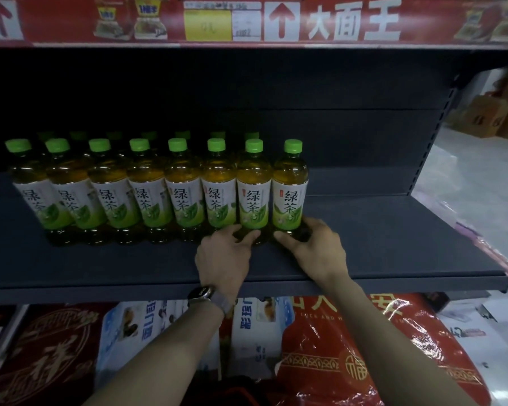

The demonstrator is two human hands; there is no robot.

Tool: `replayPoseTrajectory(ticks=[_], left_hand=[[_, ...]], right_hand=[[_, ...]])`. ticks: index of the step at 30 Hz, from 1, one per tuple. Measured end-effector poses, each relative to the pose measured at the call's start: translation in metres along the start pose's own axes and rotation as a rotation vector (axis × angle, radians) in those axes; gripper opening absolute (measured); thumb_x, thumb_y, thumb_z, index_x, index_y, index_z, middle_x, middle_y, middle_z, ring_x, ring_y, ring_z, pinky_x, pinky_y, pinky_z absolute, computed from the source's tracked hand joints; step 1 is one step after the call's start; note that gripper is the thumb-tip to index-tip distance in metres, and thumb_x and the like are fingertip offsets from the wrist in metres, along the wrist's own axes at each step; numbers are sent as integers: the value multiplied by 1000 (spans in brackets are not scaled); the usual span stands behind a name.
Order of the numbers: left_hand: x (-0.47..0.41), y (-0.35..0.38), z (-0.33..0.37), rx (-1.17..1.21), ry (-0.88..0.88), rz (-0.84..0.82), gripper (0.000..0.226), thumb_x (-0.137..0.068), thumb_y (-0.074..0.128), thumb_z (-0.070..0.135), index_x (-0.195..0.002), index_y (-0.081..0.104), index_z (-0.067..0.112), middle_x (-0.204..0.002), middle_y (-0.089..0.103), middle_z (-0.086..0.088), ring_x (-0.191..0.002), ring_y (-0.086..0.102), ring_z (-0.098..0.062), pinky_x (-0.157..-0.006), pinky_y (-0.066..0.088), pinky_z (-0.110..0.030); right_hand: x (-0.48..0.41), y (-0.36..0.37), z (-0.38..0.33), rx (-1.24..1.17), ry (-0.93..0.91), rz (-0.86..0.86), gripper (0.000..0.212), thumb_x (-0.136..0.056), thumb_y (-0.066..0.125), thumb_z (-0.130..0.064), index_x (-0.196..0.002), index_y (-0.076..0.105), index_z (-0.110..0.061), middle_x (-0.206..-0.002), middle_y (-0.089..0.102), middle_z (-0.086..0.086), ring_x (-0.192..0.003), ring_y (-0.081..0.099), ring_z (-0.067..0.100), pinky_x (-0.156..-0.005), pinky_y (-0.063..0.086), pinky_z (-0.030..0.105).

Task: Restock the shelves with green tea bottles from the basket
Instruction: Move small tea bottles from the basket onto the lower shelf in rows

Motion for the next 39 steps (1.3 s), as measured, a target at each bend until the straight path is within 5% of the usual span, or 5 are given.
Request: replayPoseTrajectory(ticks=[29, 39], left_hand=[[-6, 15, -5, -224, 11, -79, 38, -96, 68, 53, -128, 69, 33, -107, 77, -1, -104, 71, -29, -86, 55, -40], [-11, -19, -9, 125, -6, -217, 25, -94, 71, 39, -114, 78, 27, -100, 80, -1, -98, 73, -24, -83, 62, -41]], right_hand=[[-5, 10, 3, 154, 30, -19, 66, -87, 58, -78, -142, 50, -43, -129, 69, 0, -118, 65, 30, -95, 56, 50], [29, 7, -23, 345, -109, 104, 50, -100, 62, -36, -142, 51, -13, -131, 58, 11, -125, 45, 31, -105, 39, 46]])
Point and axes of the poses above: each hand's wrist, its own x-axis away from the middle knuckle, its own y-axis out of the palm, z = x × y, the point moved 5 cm from there along -x, towards the middle knuckle
